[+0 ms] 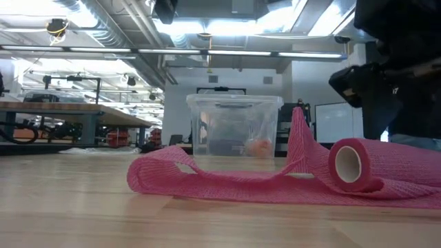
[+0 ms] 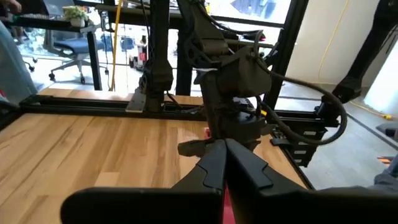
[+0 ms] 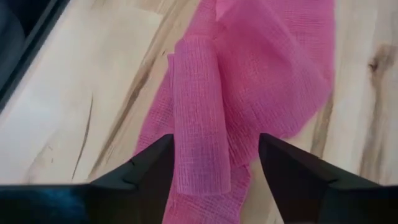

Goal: Roll bandage
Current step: Roll the pink bandage

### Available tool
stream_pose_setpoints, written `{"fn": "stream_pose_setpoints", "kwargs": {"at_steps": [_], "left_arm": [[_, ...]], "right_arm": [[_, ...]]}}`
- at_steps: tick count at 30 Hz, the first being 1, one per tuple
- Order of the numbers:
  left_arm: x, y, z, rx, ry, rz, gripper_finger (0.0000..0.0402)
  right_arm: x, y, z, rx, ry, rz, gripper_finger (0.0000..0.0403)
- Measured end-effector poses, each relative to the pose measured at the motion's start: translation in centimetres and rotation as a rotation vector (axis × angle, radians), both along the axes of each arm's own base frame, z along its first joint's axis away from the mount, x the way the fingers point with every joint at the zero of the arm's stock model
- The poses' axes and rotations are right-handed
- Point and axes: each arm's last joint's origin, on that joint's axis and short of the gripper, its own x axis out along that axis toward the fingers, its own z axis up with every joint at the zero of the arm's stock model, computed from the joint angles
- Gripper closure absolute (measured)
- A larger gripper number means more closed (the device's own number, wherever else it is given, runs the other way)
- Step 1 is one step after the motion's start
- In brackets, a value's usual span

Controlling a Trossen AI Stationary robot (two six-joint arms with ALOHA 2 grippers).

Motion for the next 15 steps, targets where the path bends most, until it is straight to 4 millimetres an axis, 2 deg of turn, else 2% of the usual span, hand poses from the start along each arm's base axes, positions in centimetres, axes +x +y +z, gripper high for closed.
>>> {"fn": "stream_pose_setpoints", "kwargs": {"at_steps": [5, 15], "left_arm": [[0.0, 0.0, 0.0, -0.003, 0.000, 0.000, 0.0401], [0.0, 0.0, 0.0, -0.003, 0.002, 0.000, 0.0401]], "right_arm": [[0.3, 0.2, -1.6, -0.014, 0.044, 0.027, 0.0188], [0.5, 0.5, -1.7, 0.013, 0.038, 0.050, 0.0230]]}}
